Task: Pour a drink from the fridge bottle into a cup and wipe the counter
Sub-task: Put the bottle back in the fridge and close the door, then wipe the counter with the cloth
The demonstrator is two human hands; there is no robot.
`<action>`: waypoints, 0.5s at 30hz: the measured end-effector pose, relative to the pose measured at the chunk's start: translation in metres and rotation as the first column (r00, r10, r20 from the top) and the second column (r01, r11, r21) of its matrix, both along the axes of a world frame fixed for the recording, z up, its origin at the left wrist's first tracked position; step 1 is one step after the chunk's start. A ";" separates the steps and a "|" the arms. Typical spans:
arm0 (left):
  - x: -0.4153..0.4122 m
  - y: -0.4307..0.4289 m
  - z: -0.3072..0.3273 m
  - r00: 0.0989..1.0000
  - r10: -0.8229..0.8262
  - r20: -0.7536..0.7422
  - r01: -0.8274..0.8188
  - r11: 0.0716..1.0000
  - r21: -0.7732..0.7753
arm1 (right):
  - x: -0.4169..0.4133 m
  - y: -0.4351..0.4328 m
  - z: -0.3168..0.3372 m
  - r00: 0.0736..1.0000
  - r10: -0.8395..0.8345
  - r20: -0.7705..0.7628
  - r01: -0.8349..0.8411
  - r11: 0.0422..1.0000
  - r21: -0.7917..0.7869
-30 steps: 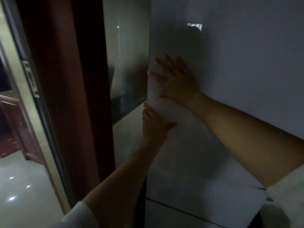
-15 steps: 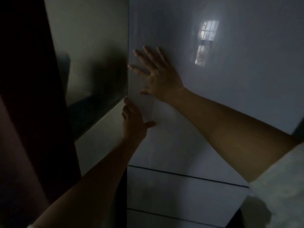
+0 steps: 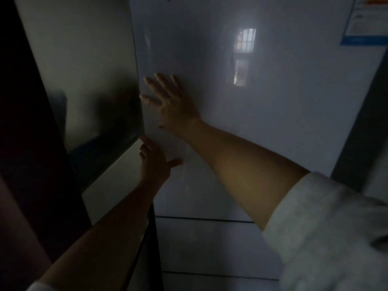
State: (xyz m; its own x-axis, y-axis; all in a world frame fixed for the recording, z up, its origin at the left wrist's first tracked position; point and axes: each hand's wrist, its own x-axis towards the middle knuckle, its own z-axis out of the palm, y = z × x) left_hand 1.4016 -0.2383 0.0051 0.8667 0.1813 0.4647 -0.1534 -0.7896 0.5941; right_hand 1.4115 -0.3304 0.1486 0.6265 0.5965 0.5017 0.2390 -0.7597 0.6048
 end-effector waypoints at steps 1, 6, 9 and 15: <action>0.000 0.000 0.002 1.000 -0.001 -0.024 0.002 1.000 0.009 | -0.005 0.001 0.002 0.999 0.001 -0.033 0.000 1.000 0.018; -0.030 -0.003 0.013 0.990 0.089 0.111 -0.096 0.994 0.055 | -0.048 -0.016 -0.010 0.976 0.024 -0.215 0.020 0.979 0.200; -0.075 -0.012 0.008 0.933 -0.077 0.351 0.113 0.990 -0.085 | -0.094 -0.063 -0.052 0.973 0.067 -0.220 0.045 0.882 0.468; -0.122 -0.053 -0.027 0.884 -0.447 0.138 0.413 0.884 0.219 | -0.192 -0.197 -0.132 0.963 -0.062 -0.263 0.253 0.549 0.796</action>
